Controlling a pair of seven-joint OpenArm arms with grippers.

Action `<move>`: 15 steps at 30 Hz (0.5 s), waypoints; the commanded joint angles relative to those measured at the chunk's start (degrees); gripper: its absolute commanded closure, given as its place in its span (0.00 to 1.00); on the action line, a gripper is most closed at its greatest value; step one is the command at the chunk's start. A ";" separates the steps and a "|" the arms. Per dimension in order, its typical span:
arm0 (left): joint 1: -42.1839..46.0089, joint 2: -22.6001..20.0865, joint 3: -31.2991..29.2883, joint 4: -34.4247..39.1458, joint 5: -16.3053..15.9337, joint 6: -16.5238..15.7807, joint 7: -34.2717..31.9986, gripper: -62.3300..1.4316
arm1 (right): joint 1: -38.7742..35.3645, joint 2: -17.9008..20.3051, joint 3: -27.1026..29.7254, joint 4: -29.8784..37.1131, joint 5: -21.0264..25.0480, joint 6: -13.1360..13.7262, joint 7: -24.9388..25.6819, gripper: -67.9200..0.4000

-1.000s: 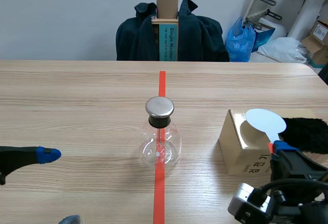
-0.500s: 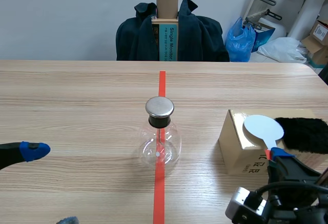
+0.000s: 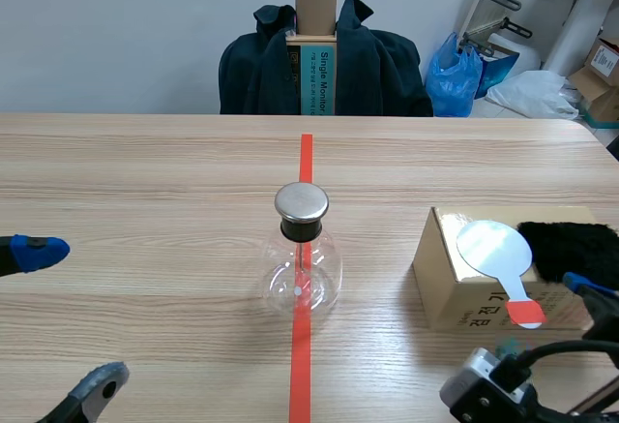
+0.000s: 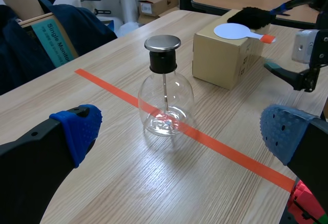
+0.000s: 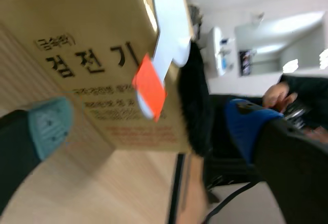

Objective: Do the electroscope experiment.
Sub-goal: 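Put the plate down on the right, then return to the home posture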

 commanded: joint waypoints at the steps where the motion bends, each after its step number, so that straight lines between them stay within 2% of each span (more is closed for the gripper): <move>1: -0.31 0.15 -0.15 0.35 -0.39 0.09 -1.03 0.00 | -1.70 0.20 0.52 0.81 3.45 -3.04 0.83 0.00; 4: -0.31 0.15 -0.15 0.35 -0.39 0.09 -1.01 0.00 | -4.17 1.14 0.61 1.60 10.49 -3.32 2.56 0.00; 6: -0.31 0.15 -0.15 0.35 -0.39 0.09 -1.01 0.00 | -6.32 2.21 0.92 3.45 16.92 -3.32 5.25 0.00; 9: -0.31 0.15 -0.15 0.35 -0.37 0.09 -1.01 0.00 | -10.29 3.15 2.80 8.37 26.34 -3.32 7.72 0.00; 12: -0.31 0.15 -0.15 0.35 -0.37 0.09 -1.01 0.00 | -15.41 4.59 6.36 15.23 32.00 -3.30 9.94 0.00; 15: -0.31 0.15 -0.15 0.35 -0.37 0.09 -1.01 0.00 | -20.24 6.56 11.32 23.69 38.91 0.11 12.96 0.00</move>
